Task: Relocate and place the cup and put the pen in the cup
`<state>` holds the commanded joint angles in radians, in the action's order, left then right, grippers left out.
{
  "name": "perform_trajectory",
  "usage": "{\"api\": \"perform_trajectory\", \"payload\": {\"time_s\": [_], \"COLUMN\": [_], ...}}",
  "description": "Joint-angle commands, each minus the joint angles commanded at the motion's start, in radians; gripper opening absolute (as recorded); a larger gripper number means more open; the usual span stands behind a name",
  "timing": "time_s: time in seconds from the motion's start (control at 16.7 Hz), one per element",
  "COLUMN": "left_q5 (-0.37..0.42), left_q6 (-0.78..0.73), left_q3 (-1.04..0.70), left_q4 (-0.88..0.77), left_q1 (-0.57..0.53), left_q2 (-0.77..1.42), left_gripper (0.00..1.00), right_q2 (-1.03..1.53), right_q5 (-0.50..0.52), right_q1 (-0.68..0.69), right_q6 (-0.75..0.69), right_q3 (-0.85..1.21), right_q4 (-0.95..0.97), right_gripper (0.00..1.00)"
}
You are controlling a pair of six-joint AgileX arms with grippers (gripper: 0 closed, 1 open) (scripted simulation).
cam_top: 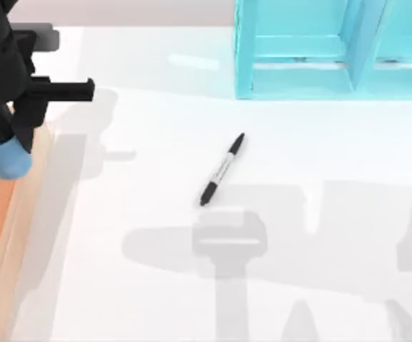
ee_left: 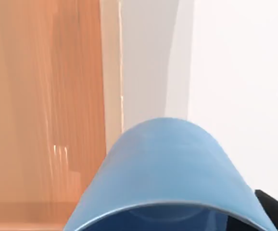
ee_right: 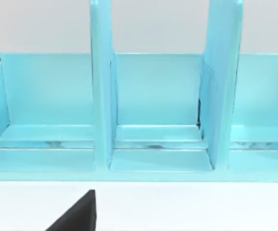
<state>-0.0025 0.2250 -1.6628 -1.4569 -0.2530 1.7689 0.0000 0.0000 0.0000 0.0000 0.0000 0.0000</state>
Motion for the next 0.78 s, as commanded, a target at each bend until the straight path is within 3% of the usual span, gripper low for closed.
{"api": "perform_trajectory", "payload": {"time_s": [0.42, 0.78], "left_q5": [-0.003, -0.039], "left_q6": [0.021, 0.204], "left_q3": [0.007, 0.071], "left_q4": [0.006, 0.209], "left_q1": [-0.023, -0.203], "left_q2": [0.019, 0.123], "left_gripper": [0.00, 0.00], "right_q2": [0.000, 0.000], "right_q5": [0.000, 0.000], "right_q1": [0.000, 0.000], "right_q6": [0.000, 0.000], "right_q3": [0.000, 0.000], "right_q4": [0.000, 0.000], "right_gripper": [1.00, 1.00]}}
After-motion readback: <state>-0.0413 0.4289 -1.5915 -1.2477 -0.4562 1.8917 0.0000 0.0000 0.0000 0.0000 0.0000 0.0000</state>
